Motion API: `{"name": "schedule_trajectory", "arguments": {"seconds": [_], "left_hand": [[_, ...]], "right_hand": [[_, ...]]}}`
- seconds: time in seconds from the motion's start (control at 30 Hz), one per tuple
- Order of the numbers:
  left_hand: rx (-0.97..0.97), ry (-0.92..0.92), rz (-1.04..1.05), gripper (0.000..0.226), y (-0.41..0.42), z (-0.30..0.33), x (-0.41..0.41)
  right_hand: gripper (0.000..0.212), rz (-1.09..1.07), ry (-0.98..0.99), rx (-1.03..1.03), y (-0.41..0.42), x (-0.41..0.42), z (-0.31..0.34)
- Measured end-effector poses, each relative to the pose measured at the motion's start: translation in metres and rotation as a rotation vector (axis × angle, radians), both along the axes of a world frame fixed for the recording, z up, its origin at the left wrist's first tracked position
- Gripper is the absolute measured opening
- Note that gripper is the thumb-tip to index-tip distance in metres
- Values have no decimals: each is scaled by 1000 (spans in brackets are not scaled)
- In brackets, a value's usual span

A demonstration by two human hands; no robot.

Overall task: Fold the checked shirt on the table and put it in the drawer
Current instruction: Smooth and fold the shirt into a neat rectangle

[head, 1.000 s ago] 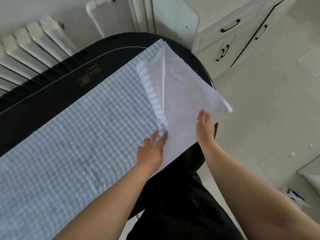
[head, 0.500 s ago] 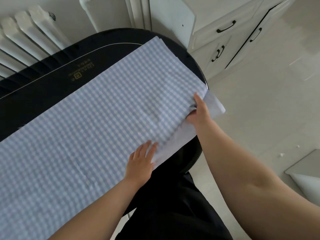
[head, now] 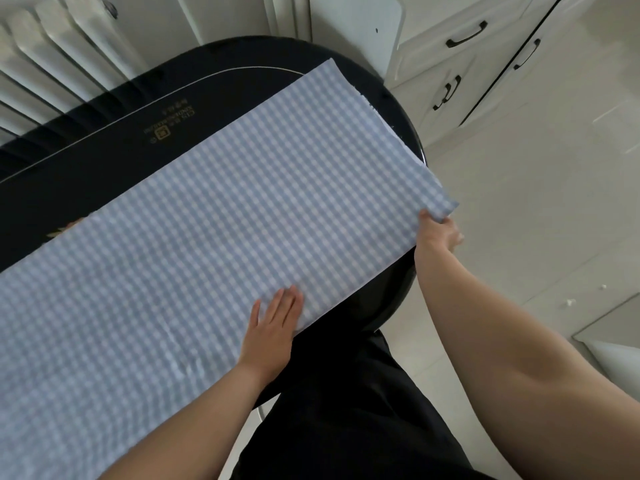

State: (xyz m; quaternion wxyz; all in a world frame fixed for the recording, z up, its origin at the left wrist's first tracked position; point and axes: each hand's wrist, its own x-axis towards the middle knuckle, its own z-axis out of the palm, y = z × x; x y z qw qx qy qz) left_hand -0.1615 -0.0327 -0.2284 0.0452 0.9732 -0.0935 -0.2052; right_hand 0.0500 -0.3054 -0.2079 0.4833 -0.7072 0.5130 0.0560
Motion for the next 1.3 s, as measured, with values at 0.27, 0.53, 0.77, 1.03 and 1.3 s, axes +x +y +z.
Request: {"name": "schedule_trajectory", "arguments": {"seconds": [0.27,0.53,0.77,1.03,1.3], "left_hand": [[-23,2,28,55,-4,-3,-9],[-150,-77,177,62,5,1,1],[-270,-364,310,84,7,28,20],[-125,-58,155,82,3,-1,-4],[-80,-76,116,111,20,-12,-15]], "right_hand": [[41,-130,-81,203,10,-3,9],[39,72,-47,295,56,32,58],[17,155,-381,795,120,93,154],[42,-117,-53,433,21,30,31],[8,-54,49,258,7,20,29]]}}
